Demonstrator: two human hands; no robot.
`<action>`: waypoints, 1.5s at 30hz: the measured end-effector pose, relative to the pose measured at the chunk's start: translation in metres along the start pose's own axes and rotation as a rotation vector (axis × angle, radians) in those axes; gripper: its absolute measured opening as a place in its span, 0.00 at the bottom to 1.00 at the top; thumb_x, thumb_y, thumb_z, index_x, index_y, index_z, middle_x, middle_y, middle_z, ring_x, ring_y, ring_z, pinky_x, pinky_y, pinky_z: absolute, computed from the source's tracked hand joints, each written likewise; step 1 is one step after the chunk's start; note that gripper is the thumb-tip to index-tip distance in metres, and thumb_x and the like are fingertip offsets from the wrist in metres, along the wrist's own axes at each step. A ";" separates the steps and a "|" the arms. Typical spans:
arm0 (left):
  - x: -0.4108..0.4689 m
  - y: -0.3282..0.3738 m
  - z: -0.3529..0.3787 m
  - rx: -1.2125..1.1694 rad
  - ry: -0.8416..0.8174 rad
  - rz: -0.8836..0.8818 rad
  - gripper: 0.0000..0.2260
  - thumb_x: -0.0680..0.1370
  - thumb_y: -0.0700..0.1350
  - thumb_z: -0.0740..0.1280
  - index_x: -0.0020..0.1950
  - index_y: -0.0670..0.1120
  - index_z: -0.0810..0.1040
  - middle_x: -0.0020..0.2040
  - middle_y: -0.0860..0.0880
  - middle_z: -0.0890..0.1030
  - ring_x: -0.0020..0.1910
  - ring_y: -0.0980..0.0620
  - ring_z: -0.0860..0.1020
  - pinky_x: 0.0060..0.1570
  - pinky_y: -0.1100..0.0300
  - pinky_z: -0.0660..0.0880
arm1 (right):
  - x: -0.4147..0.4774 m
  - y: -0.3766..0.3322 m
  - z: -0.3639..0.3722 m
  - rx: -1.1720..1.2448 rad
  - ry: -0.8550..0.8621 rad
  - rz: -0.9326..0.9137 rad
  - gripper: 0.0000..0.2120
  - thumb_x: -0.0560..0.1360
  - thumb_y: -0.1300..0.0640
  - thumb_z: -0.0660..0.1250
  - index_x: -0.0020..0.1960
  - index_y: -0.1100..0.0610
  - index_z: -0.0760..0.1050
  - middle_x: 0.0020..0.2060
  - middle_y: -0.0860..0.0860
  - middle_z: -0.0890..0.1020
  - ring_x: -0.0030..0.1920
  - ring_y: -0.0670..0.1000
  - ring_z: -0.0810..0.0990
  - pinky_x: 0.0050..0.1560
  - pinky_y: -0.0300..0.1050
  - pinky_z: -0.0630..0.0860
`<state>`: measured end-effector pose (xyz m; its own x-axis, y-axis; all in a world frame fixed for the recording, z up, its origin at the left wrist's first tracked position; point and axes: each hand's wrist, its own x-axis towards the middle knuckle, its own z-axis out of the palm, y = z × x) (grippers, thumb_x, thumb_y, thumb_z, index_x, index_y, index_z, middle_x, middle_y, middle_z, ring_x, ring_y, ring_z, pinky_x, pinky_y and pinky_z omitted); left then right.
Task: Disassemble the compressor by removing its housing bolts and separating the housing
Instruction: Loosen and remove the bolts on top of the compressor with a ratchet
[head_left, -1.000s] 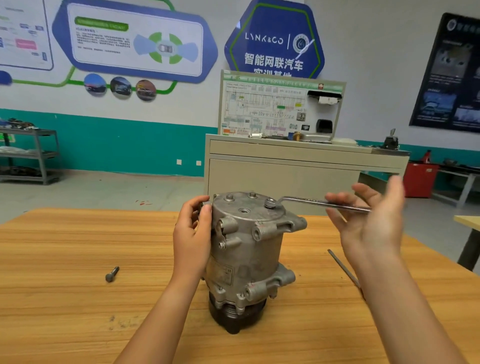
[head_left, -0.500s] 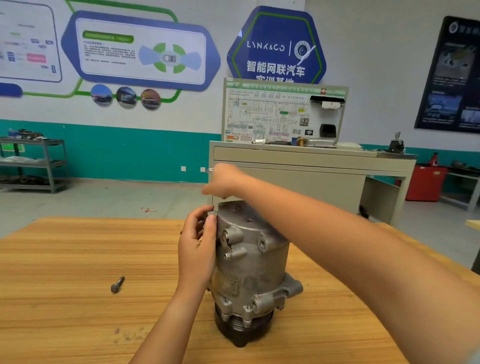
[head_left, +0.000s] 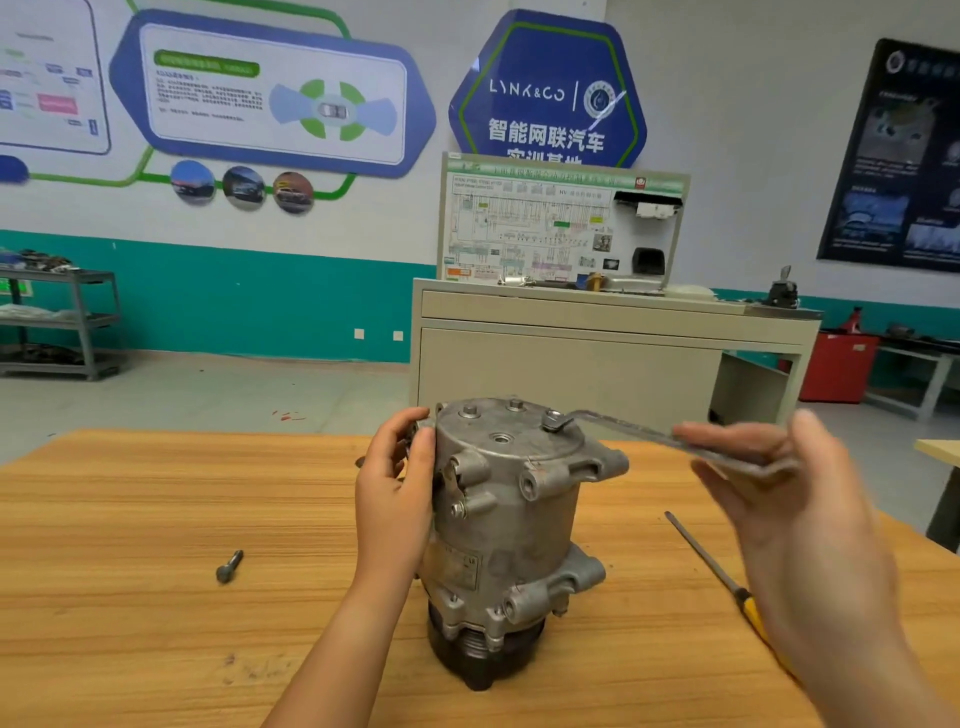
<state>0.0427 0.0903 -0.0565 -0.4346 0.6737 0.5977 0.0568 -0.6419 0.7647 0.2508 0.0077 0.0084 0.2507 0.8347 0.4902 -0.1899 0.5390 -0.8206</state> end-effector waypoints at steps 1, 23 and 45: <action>0.000 0.000 0.000 -0.001 -0.001 -0.008 0.11 0.79 0.41 0.62 0.51 0.58 0.76 0.50 0.55 0.79 0.47 0.64 0.77 0.44 0.70 0.74 | 0.017 0.005 -0.009 -0.004 0.081 0.066 0.17 0.79 0.48 0.55 0.40 0.53 0.78 0.39 0.54 0.84 0.44 0.50 0.83 0.49 0.45 0.74; 0.001 0.000 -0.005 0.219 -0.002 -0.001 0.16 0.76 0.30 0.62 0.36 0.50 0.70 0.29 0.54 0.73 0.29 0.66 0.74 0.24 0.74 0.66 | 0.020 0.016 0.135 -1.346 -0.764 -0.873 0.12 0.80 0.51 0.54 0.51 0.54 0.75 0.42 0.49 0.78 0.44 0.51 0.72 0.51 0.48 0.63; -0.001 0.004 -0.004 0.057 -0.021 -0.054 0.11 0.79 0.43 0.63 0.52 0.60 0.75 0.52 0.55 0.78 0.52 0.57 0.77 0.49 0.61 0.75 | 0.161 0.057 0.060 -0.768 -0.177 0.299 0.07 0.77 0.59 0.62 0.41 0.59 0.70 0.40 0.56 0.78 0.33 0.49 0.75 0.34 0.41 0.68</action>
<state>0.0398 0.0854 -0.0547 -0.4194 0.7147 0.5597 0.0852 -0.5829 0.8081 0.2237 0.1794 0.0579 0.1276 0.9700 0.2070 0.4897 0.1199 -0.8636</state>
